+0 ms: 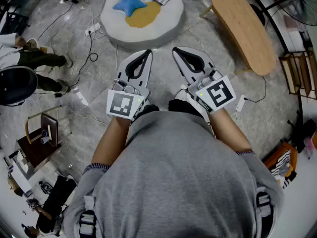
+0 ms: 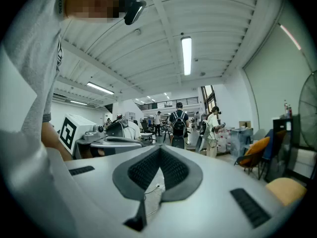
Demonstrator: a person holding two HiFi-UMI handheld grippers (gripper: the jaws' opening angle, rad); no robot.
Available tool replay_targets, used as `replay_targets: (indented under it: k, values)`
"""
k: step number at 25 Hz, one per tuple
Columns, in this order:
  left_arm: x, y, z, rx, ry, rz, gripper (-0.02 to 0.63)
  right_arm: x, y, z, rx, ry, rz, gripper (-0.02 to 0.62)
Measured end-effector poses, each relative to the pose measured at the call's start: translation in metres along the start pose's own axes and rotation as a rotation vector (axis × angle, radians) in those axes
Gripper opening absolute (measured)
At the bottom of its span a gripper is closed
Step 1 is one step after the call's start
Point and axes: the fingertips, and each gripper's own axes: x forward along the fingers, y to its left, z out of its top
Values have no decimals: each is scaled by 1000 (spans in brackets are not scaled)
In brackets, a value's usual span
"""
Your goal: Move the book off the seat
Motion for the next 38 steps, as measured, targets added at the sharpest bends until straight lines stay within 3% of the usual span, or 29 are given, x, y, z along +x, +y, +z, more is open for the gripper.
replay_targets:
  k: [10, 20, 24, 30, 34, 38]
  values:
    - [-29, 25, -14, -53, 29, -32, 15, 14, 27, -15, 52, 20, -64, 0]
    - [-30, 32, -21, -41, 60, -57, 17, 25, 36, -18, 56, 26, -76, 6]
    - [-29, 32, -31, -52, 103, -55, 18, 27, 32, -28, 70, 74, -89, 9]
    - [-26, 40, -55, -109, 195, -19, 56, 33, 27, -50, 128, 185, -95, 76]
    - [-24, 44, -73, -122, 260, -8, 140, 36, 25, -66, 156, 242, -78, 201]
    - [-21, 45, -85, -128, 309, 2, 257, 35, 15, -77, 179, 280, -96, 265]
